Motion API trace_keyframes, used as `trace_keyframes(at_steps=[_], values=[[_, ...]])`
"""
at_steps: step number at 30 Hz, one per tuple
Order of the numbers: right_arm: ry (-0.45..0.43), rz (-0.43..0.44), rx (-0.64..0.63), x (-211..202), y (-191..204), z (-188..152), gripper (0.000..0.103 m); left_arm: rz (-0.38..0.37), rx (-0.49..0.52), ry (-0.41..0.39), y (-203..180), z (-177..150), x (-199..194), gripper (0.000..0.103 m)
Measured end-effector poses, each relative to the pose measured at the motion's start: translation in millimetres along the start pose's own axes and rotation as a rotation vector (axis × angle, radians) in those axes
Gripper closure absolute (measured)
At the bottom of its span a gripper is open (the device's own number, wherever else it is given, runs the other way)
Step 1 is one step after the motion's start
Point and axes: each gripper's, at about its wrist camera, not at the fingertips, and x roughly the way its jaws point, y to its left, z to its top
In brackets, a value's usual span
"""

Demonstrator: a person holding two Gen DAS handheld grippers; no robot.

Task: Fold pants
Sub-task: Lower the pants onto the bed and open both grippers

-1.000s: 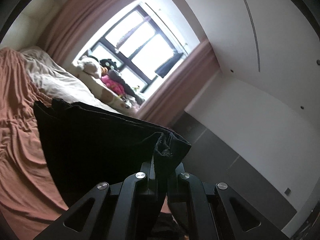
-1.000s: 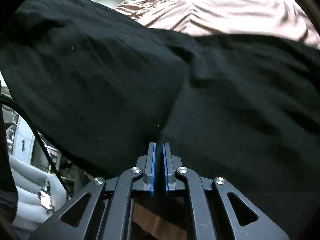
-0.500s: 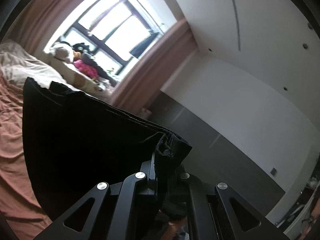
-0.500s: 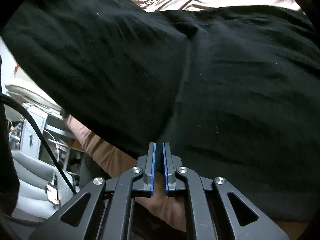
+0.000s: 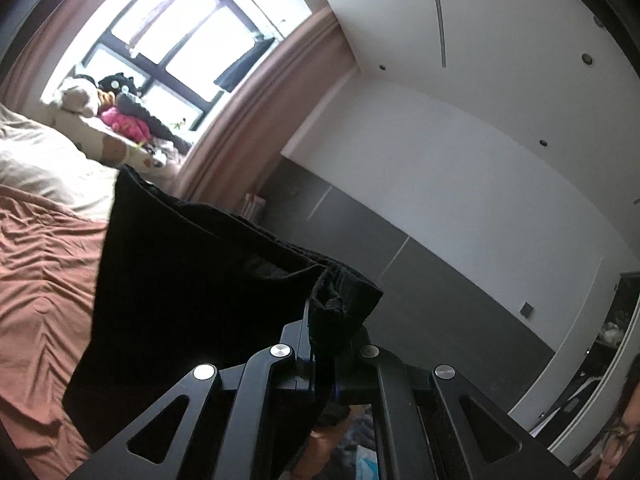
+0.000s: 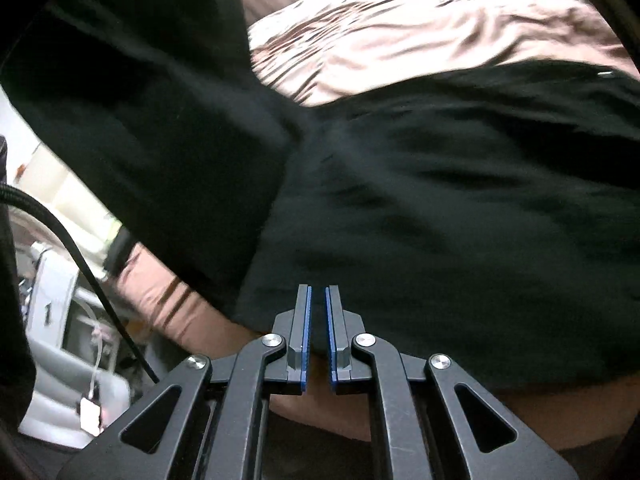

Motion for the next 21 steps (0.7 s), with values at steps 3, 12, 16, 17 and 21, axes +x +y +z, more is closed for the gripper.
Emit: trace_keyframes(at_steps=[3, 12, 16, 17, 21], values=[[-0.085, -0.071, 0.017, -33, -12, -8, 0.022, -0.012, -0.013, 0.024, 2, -4, 20, 0.098], [-0.216, -0.133, 0.108, -102, -44, -42, 0.022, -0.009, -0.045, 0.134, 5, -22, 102, 0.098], [-0.247, -0.144, 0.151, -125, -61, -63, 0.022, -0.001, -0.059, 0.201, 10, -33, 146, 0.098], [-0.254, -0.146, 0.165, -132, -68, -68, 0.022, 0.000, -0.061, 0.214, 12, -36, 155, 0.098], [-0.278, -0.167, 0.209, -151, -84, -84, 0.022, 0.001, -0.073, 0.258, 11, -51, 185, 0.098]])
